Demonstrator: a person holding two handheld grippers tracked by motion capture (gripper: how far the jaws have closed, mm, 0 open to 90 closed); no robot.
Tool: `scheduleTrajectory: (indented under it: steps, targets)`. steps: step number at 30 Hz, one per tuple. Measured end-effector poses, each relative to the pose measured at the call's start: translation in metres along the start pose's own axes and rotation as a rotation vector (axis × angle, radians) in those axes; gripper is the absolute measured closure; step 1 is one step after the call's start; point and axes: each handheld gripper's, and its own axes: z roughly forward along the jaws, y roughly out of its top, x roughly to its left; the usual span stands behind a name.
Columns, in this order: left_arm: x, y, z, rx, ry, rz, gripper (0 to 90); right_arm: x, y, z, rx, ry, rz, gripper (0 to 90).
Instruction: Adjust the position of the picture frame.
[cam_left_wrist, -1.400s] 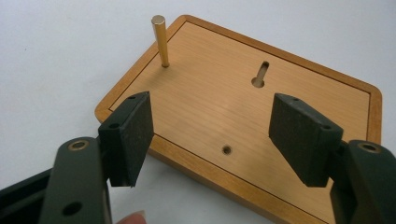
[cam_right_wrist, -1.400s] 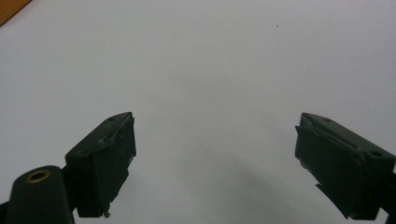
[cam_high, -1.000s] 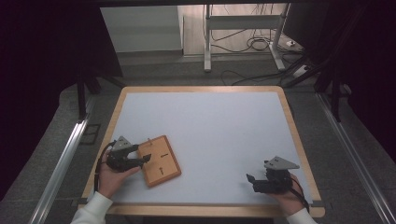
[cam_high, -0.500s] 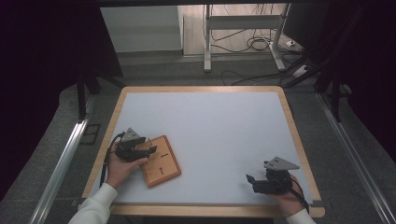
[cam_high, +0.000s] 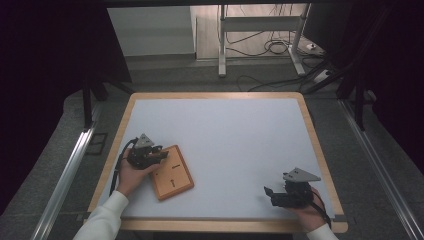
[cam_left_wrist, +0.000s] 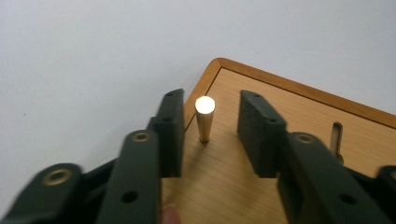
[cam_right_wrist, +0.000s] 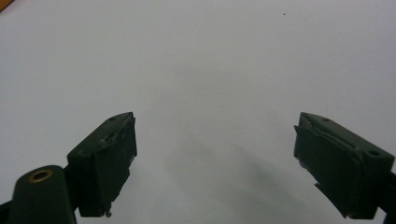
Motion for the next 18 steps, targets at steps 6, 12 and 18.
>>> scheduleTrajectory:
  steps: [6,12,18]
  targets:
    - [0.0011,-0.0021,0.0006,0.004,0.008,0.007,79.7,-0.0012,0.0003,-0.0011,-0.017,0.008,-0.001,13.3]
    - [0.0060,-0.0016,0.0010,-0.005,-0.023,-0.024,84.4,-0.0020,-0.0005,-0.0005,-0.011,0.003,0.005,13.3]
    - [0.0070,0.0002,-0.0025,-0.025,-0.037,-0.046,84.6,-0.0024,-0.0006,-0.0007,-0.017,-0.003,0.011,13.4]
